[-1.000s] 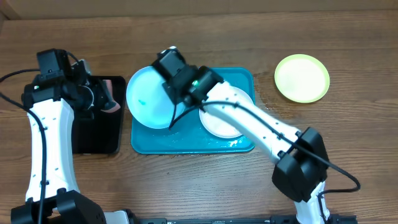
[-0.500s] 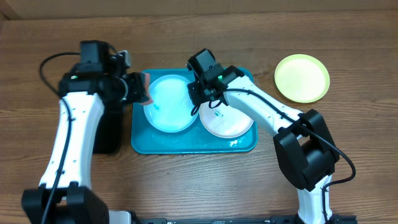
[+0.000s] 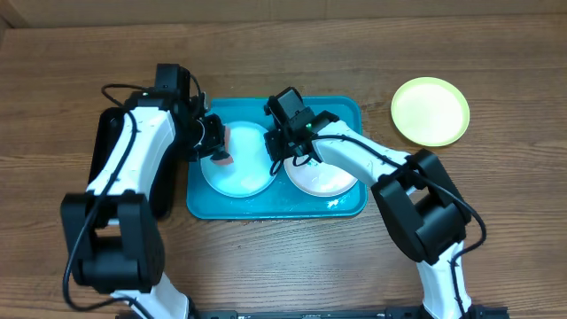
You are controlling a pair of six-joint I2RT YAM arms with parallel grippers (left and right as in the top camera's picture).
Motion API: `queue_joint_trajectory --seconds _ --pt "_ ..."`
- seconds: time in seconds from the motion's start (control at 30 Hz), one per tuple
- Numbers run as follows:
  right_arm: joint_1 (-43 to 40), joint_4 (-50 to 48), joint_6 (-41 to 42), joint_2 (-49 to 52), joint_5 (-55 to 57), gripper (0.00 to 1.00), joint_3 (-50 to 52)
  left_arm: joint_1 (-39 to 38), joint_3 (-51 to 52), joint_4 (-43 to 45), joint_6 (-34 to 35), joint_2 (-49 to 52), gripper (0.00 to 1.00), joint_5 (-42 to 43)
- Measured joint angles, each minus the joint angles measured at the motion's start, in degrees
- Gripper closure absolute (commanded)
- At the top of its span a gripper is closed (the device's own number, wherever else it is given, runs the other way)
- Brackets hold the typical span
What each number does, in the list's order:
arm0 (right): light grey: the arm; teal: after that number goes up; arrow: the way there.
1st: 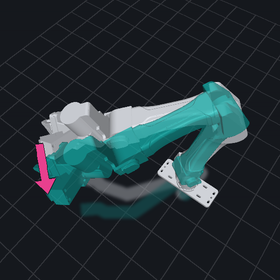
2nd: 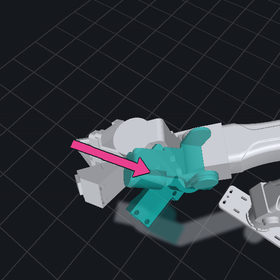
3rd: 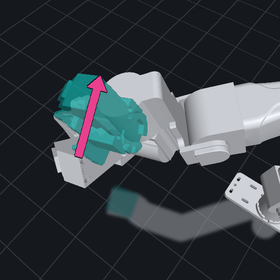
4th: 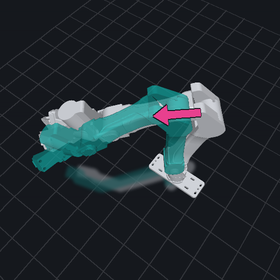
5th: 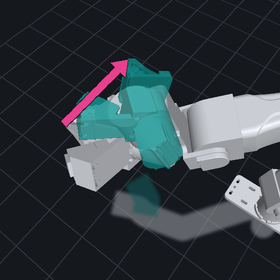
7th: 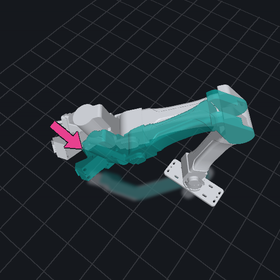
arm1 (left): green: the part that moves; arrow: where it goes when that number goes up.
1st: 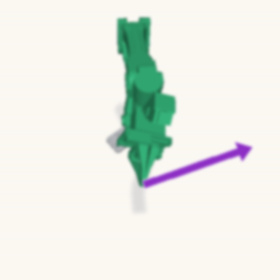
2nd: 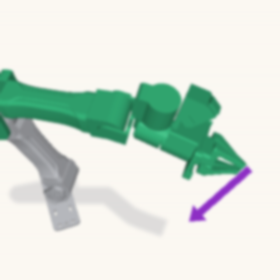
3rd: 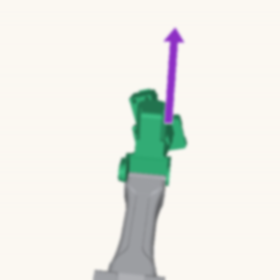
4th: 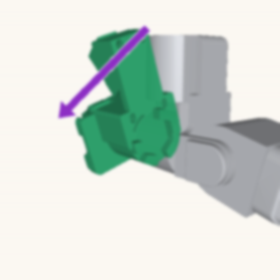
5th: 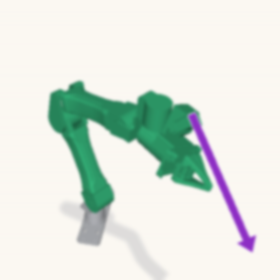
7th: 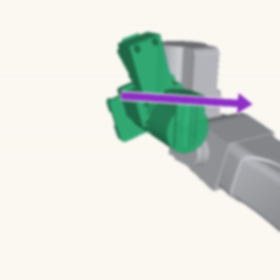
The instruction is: Clean dirty plates on tray and stack at the side
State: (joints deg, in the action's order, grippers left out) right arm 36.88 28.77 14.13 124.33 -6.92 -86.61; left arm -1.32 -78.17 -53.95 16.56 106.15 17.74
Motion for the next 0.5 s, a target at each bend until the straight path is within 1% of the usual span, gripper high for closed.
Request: queue_joint_trajectory --seconds 0.2,0.5 --pt "-0.1 -0.2 0.5 0.1 -0.6 0.96 0.0 -0.2 0.0 0.8 0.0 5.0 0.96 -0.7" --pt "-0.1 -0.3 0.7 0.1 -0.6 0.96 0.0 -1.3 -0.2 0.6 0.0 10.0 0.96 -5.8"
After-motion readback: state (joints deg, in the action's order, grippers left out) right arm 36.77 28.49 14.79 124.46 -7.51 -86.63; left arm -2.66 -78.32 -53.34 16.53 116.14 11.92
